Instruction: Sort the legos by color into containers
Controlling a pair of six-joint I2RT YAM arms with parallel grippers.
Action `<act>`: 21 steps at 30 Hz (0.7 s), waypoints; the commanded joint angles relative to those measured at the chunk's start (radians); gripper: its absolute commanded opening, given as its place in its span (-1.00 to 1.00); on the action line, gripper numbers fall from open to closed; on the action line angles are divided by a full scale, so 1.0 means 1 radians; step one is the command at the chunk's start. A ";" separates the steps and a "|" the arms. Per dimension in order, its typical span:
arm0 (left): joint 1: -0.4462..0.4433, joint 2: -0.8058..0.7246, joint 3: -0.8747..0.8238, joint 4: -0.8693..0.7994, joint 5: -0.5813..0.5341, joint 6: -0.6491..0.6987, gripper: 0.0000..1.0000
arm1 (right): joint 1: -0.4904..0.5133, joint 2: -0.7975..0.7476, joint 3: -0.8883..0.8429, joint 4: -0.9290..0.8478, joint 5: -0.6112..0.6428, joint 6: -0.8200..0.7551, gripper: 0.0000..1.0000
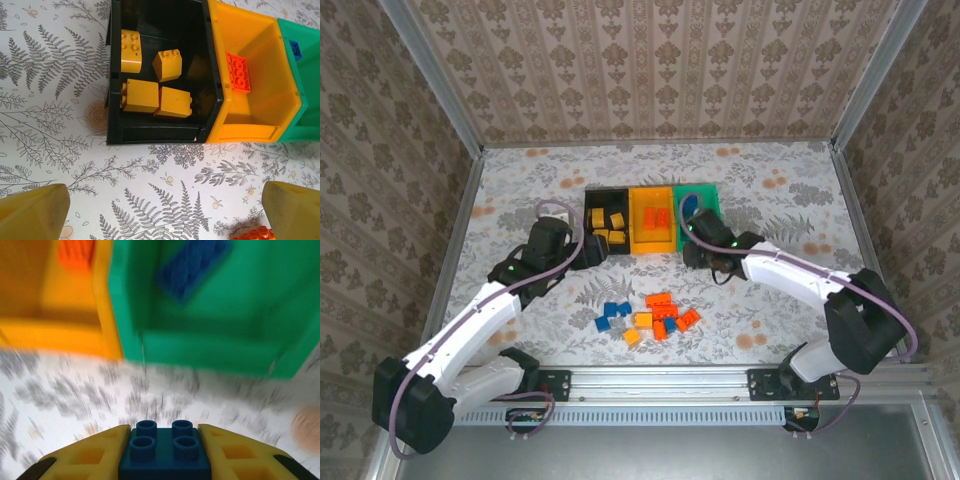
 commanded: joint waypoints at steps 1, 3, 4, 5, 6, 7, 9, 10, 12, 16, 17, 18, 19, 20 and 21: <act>0.016 -0.031 -0.025 0.017 0.049 -0.013 1.00 | -0.063 0.026 0.107 -0.031 0.047 -0.029 -0.32; 0.023 -0.037 -0.039 0.026 0.058 -0.017 0.99 | -0.093 0.104 0.178 -0.032 0.055 -0.033 -0.31; 0.027 -0.039 -0.044 0.028 0.066 -0.017 0.99 | -0.103 0.140 0.208 -0.032 0.060 -0.035 -0.31; 0.030 -0.041 -0.047 0.024 0.069 -0.019 0.99 | -0.115 0.184 0.245 -0.032 0.064 -0.035 -0.31; 0.033 -0.044 -0.049 0.017 0.070 -0.019 0.97 | -0.125 0.224 0.280 -0.034 0.066 -0.034 -0.31; 0.035 -0.046 -0.050 0.010 0.072 -0.017 0.96 | -0.132 0.254 0.307 -0.036 0.071 -0.033 -0.31; 0.042 -0.054 -0.054 -0.003 0.077 -0.017 0.94 | -0.147 0.323 0.366 -0.037 0.083 -0.029 -0.31; 0.046 -0.056 -0.056 -0.010 0.080 -0.019 0.94 | -0.152 0.349 0.388 -0.040 0.083 -0.027 -0.31; 0.052 -0.064 -0.063 -0.026 0.091 -0.025 0.92 | -0.157 0.404 0.438 -0.056 0.083 -0.022 -0.31; 0.058 -0.051 -0.060 -0.063 0.121 -0.014 0.86 | -0.157 0.460 0.482 -0.054 0.056 -0.015 -0.19; 0.058 -0.044 -0.058 -0.072 0.124 -0.007 0.84 | -0.157 0.467 0.491 -0.053 0.048 -0.013 -0.14; 0.059 -0.037 -0.057 -0.081 0.125 -0.004 0.82 | -0.157 0.469 0.495 -0.048 0.041 -0.013 -0.08; 0.057 -0.033 -0.057 -0.086 0.129 0.001 0.82 | -0.157 0.467 0.496 -0.044 0.035 -0.011 -0.03; 0.057 -0.028 -0.058 -0.090 0.130 0.007 0.80 | -0.156 0.462 0.498 -0.040 0.027 -0.010 0.04; 0.056 -0.024 -0.060 -0.094 0.131 0.010 0.80 | -0.155 0.455 0.497 -0.033 0.019 -0.010 0.11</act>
